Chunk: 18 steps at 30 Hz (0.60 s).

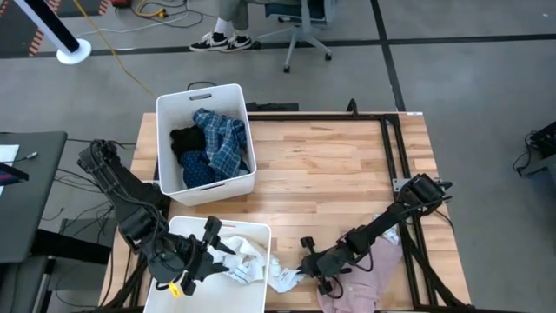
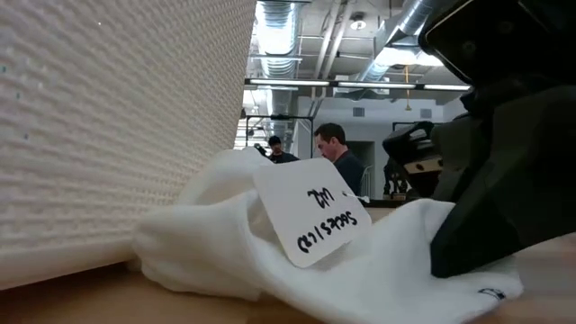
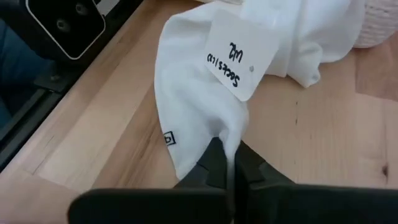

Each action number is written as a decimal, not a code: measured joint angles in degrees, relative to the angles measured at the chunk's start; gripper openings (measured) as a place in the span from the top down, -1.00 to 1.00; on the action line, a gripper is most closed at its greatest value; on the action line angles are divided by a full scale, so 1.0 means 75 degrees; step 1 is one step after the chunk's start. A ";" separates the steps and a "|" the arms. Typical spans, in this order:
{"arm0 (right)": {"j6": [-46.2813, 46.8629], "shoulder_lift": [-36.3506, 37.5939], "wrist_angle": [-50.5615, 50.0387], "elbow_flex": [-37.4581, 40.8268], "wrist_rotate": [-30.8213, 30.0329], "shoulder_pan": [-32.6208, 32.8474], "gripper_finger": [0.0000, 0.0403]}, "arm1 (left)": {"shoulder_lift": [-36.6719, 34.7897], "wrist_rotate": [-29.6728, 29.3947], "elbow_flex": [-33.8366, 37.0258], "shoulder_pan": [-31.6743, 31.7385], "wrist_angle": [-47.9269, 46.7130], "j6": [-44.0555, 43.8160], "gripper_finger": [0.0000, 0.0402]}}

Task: Sort clothes
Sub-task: Put the white sock into the bottom white laundry organizer

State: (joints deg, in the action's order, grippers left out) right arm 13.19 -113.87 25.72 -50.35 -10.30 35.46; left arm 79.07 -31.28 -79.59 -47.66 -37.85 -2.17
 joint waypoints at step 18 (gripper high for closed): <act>-0.1157 0.3784 -0.3267 0.0013 -0.1716 0.0131 1.00 | 0.0000 -0.0133 0.0003 0.0003 -0.0012 0.0411 0.06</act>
State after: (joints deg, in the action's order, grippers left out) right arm 4.51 -85.49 1.22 -50.25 -23.17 36.45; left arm 79.07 -32.28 -79.57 -47.64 -37.93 0.91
